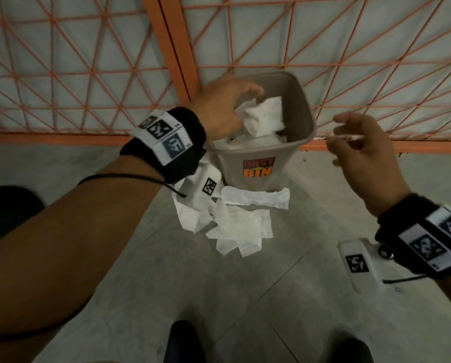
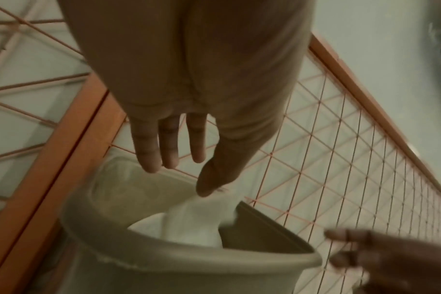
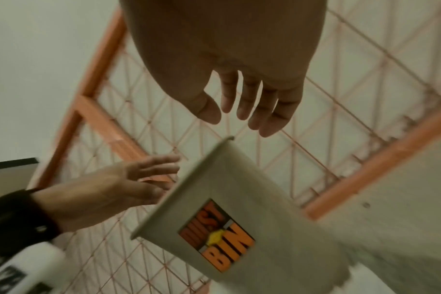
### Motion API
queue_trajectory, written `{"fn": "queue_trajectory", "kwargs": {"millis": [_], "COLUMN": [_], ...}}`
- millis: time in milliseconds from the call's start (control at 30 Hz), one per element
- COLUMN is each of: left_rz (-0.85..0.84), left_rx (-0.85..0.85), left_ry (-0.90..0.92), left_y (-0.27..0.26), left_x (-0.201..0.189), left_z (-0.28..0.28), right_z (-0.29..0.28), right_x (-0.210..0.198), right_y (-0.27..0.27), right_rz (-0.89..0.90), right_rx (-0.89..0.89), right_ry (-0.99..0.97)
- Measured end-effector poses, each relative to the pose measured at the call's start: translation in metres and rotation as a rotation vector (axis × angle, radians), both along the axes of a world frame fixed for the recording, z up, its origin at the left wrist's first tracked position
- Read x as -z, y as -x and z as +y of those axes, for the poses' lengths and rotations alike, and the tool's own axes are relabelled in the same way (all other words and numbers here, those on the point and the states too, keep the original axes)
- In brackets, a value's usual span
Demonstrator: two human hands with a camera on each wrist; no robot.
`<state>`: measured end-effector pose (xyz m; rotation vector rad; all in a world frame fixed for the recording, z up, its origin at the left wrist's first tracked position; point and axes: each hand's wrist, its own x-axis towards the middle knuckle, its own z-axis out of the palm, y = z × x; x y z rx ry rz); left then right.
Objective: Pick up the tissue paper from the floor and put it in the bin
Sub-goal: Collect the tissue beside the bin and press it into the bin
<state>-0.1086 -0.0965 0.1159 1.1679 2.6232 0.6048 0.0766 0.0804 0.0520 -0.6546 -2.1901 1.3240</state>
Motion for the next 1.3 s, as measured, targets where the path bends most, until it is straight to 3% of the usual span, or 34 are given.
{"fn": "queue_trajectory", "kwargs": {"millis": [33,100,167,233,333,433,567,700,1000,1133,1233,1300], "left_rz": [-0.017,0.056,0.169,0.245,0.196,0.031,-0.062,0.002,-0.032,-0.026,-0.068,-0.066], "left_rx": [-0.005,-0.024,-0.032,-0.015,0.056,0.061,0.081,0.191,0.284,0.286,0.221,0.121], "left_ry": [0.008,-0.178,-0.414,-0.479,-0.391,-0.246,0.048,0.261,0.492,0.533,0.429,0.231], "left_y": [-0.002,-0.012,-0.03,-0.054,-0.095,-0.117,-0.12,-0.116,-0.11,-0.101,-0.096,-0.097], "left_x": [-0.002,-0.008,-0.011,-0.006,0.027,0.081,0.143,0.184,0.229,0.229,0.221,0.21], "left_z": [-0.004,-0.017,-0.035,-0.054,-0.079,-0.093,-0.092,-0.072,-0.03,-0.031,-0.043,-0.057], "right_z": [0.004,0.008,0.008,0.003,-0.009,-0.019,-0.024,-0.013,0.007,0.011,0.011,0.006], "right_x": [0.014,0.04,0.063,0.084,0.112,0.135,0.155,0.167,0.1,0.065,0.032,0.004], "right_y": [-0.003,-0.004,-0.001,0.006,0.019,0.032,0.04,0.026,-0.046,-0.061,-0.058,-0.048], "right_rz": [-0.043,-0.193,-0.373,-0.519,-0.652,-0.751,-0.802,-0.786,-0.828,-0.872,-0.812,-0.688], "right_rx": [0.031,0.02,-0.084,-0.224,-0.442,-0.576,-0.583,-0.508,-0.197,-0.238,-0.335,-0.391], "right_ry": [0.055,0.079,-0.042,-0.199,-0.402,-0.519,-0.583,-0.497,-0.102,-0.1,-0.088,-0.03]}}
